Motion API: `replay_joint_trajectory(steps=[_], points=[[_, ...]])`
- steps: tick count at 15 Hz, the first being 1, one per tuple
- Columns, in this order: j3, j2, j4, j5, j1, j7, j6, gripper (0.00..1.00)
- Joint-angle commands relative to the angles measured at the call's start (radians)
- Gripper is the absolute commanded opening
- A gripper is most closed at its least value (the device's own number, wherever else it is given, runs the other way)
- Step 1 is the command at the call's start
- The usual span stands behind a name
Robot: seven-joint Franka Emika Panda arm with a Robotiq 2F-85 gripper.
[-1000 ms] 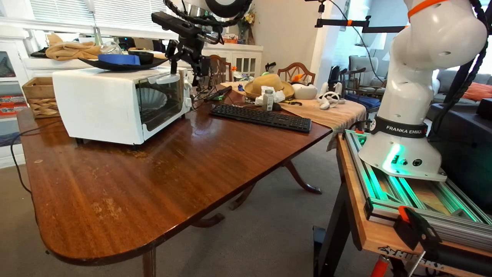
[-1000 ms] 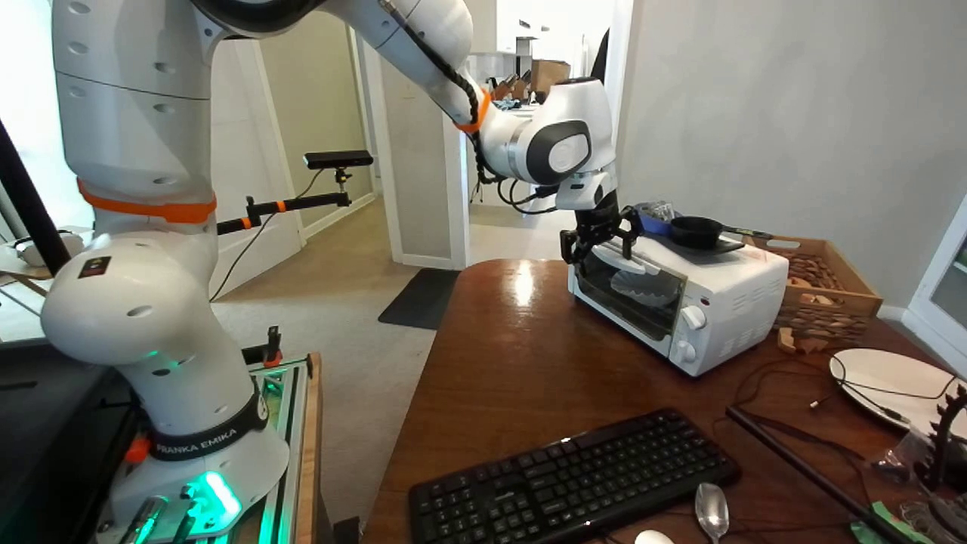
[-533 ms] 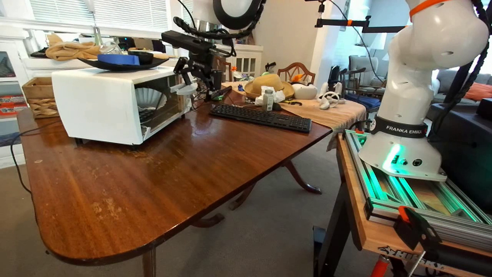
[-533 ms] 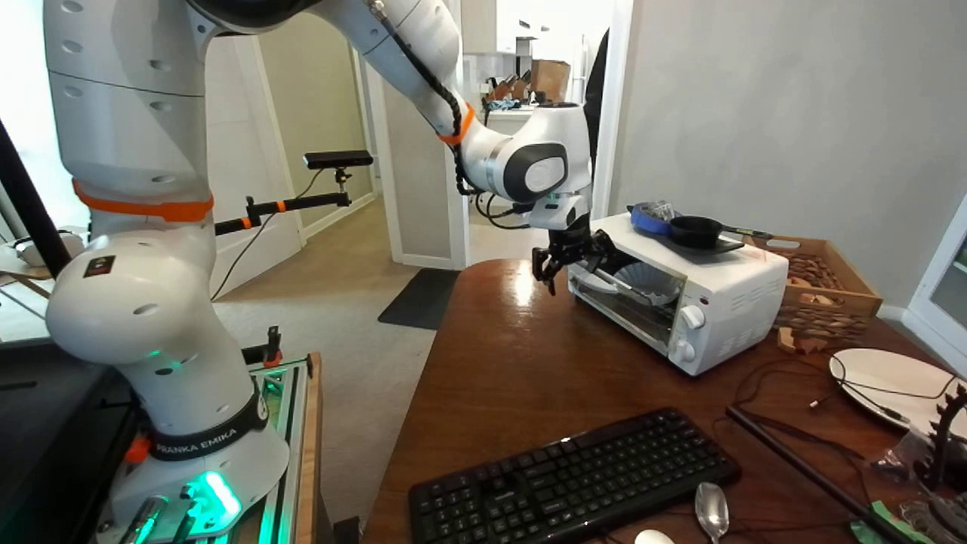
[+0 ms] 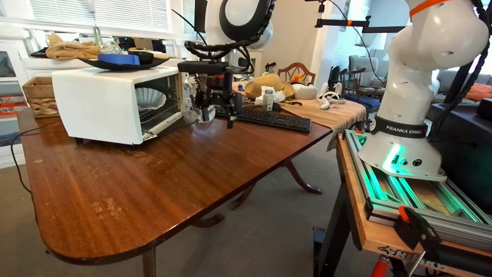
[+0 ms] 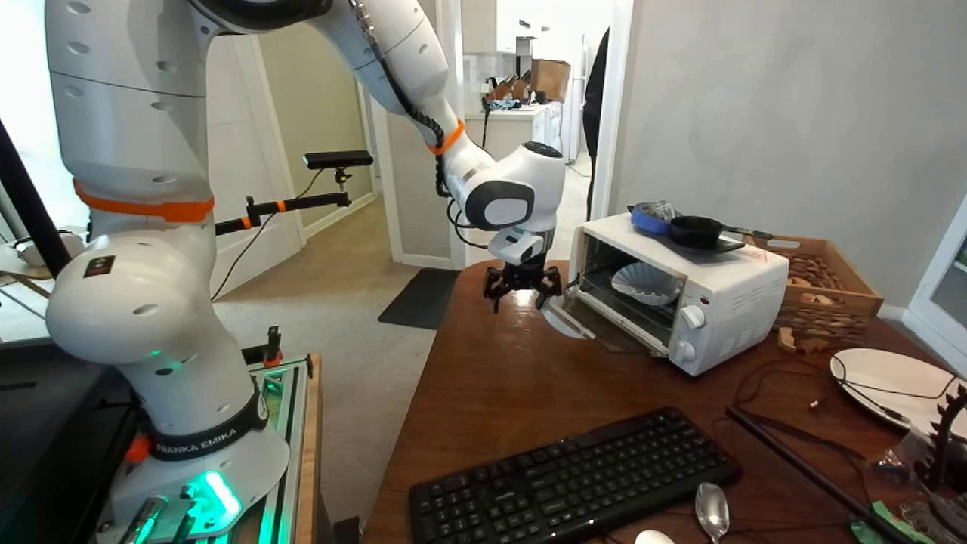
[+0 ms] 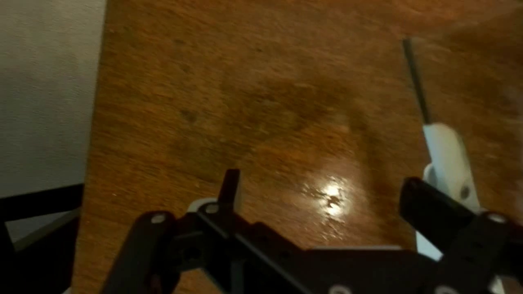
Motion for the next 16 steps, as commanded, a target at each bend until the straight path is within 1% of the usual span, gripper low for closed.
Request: replay_joint_trajectory(steps=[1, 3, 4, 6, 8, 11, 13, 16], points=[[0.042, 0.037, 0.018, 0.179, -0.009, -0.123, -0.058, 1.0], [0.032, 0.016, 0.001, 0.161, 0.019, -0.12, -0.016, 1.0], [0.024, -0.001, -0.007, 0.134, 0.033, -0.106, 0.003, 1.0], [-0.001, -0.046, -0.042, 0.033, 0.064, -0.086, 0.061, 1.0], [-0.011, -0.094, -0.072, -0.05, 0.074, -0.108, 0.085, 1.0], [-0.019, -0.161, -0.116, -0.18, 0.07, -0.163, 0.022, 1.0], [-0.021, -0.208, -0.151, -0.242, 0.053, -0.226, -0.019, 1.0], [-0.033, -0.287, -0.185, -0.328, 0.026, -0.335, -0.128, 1.0]])
